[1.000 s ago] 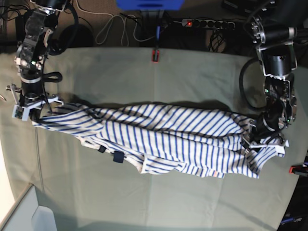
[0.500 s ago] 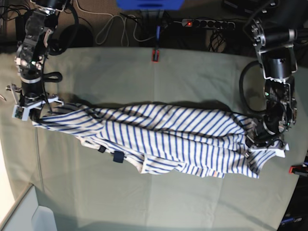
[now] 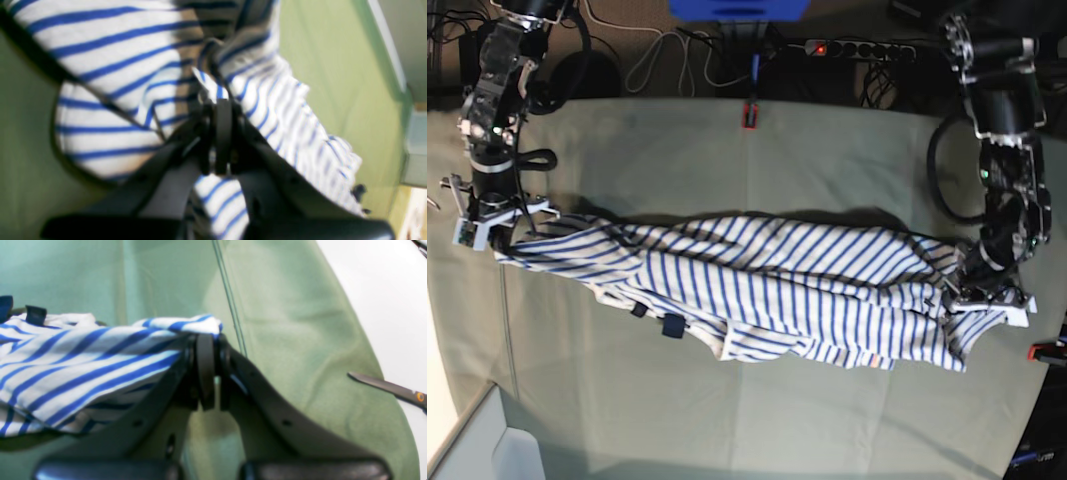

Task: Layout the t-shirt on the table in an organized manner, then fold the t-shirt properly
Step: 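Lift the shirt with both grippers, stretching it between them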

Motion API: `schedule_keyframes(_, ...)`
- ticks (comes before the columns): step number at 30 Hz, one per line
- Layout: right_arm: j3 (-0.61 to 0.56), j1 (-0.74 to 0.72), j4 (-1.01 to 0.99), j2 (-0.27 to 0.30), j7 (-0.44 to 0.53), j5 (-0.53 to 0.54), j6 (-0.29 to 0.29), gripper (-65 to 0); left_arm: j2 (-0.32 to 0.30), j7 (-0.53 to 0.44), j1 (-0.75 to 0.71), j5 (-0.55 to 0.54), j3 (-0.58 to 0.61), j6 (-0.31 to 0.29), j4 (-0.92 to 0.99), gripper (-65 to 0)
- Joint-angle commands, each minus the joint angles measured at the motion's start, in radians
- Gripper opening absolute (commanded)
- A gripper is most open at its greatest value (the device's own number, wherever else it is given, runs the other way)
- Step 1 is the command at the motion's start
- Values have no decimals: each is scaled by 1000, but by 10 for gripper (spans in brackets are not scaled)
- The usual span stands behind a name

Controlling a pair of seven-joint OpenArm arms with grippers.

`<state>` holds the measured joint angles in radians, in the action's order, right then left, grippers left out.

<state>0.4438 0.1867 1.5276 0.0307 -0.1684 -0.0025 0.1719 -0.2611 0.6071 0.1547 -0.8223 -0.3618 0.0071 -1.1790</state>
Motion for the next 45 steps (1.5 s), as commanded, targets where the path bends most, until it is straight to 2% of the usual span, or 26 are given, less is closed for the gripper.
schedule_keyframes(1, 3, -8, 17, 11, 30, 2, 5, -650, -24, -23, -10, -39, -38, -2, -52, -649)
schedule_keyframes(3, 3, -8, 17, 13, 30, 2, 5, -650, -25, 4, -65, -88, -81, -2, -124, -649)
schedule_keyframes(8, 5, 0, 20, 13, 30, 2, 5, -650, -14, 201, -220, -164, -236, -2, -313, -649)
schedule_keyframes(12, 11, 4, 20, 13, 30, 2, 5, -650, 52, 317, -378, -183, -382, -9, -447, -649)
schedule_keyframes(15, 10, 24, 20, 16, 34, 2, 5, -650, 92, 327, -472, -182, -478, -12, -473, -649)
schedule_keyframes(18, 3, 32, 18, 25, 34, 2, 5, -650, 101, 325, -498, -182, -489, -12, -421, -649)
schedule_keyframes(24, 3, 32, 21, 25, 33, 2, 5, -650, 102, 336, -393, -191, -489, -12, -164, -645)
schedule_keyframes(28, 6, 32, 26, 25, 31, 2, 5, -650, 102, 340, -381, -191, -487, -3, -146, -641)
schedule_keyframes(31, 10, 32, 27, 27, 31, 2, 5, -650, 102, 389, -381, -191, -487, -3, -146, -580)
schedule_keyframes(34, 11, 35, 27, 27, 31, 2, 5, -650, 93, 455, -381, -179, -484, -3, -160, -445)
schedule_keyframes(37, 10, 46, 27, 27, 36, 2, 5, -650, 96, 474, -381, -159, -487, -9, -206, -341)
schedule_keyframes(45, 8, 44, 20, 27, 36, 2, 5, -650, 102, 471, -375, -139, -487, -9, -247, -325)
